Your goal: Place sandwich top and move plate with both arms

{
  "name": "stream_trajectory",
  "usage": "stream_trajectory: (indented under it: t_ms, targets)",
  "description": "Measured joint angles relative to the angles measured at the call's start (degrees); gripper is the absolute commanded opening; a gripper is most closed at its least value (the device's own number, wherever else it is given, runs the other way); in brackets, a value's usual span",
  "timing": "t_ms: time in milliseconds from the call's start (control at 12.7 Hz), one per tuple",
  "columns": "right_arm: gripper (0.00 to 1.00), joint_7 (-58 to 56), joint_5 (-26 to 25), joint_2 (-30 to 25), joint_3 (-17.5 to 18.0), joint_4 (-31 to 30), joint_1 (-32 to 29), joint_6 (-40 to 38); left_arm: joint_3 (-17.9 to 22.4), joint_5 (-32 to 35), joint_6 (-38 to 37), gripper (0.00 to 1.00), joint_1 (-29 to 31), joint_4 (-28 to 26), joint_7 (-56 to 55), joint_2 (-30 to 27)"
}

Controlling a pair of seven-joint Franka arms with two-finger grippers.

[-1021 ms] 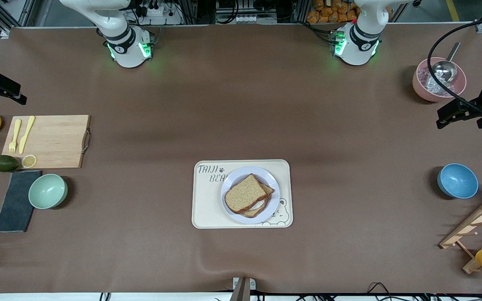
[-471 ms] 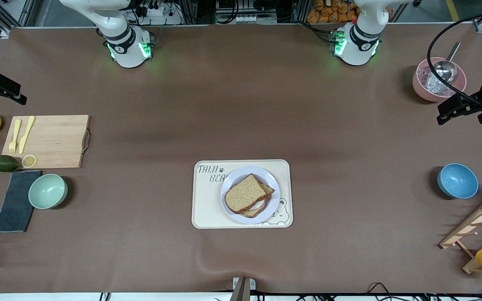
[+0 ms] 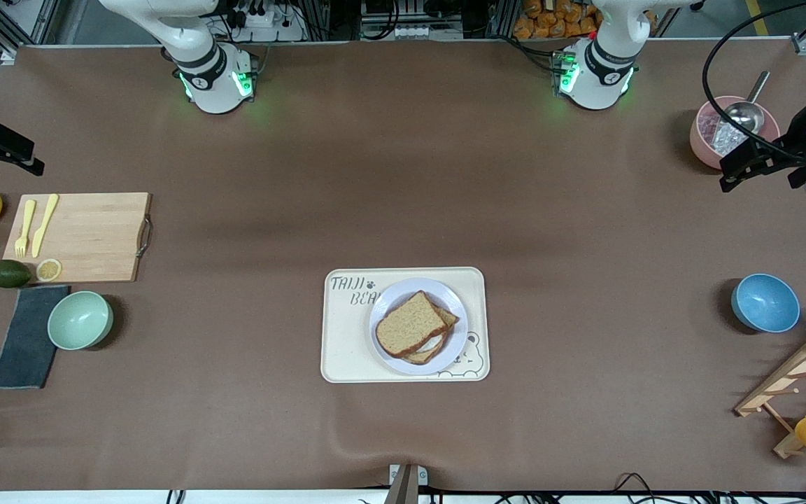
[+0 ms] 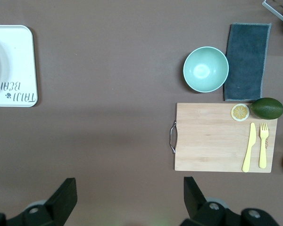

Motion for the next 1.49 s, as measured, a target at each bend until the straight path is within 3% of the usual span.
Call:
stream_trajectory:
  t_ms: [314,550,1492]
  targets:
    - [1.0,0.0,0.0,0.0,0.07,0.0,0.39,0.0,1.96,0.0,-2.08,1.0,-2.88,-0.11,-0.25,-0.16]
    - [1.0,0.0,0.0,0.0,0.07,0.0,0.46,0.0,5.76,-0.01,-2.38,1.0,-7.23,-0.46,-1.02,-0.16]
    - [1.0,0.0,0.0,0.0,0.07,0.0,0.46,0.02,6.48,-1.01,-2.39,1.0,-7.63,-0.14,0.11,-0.19]
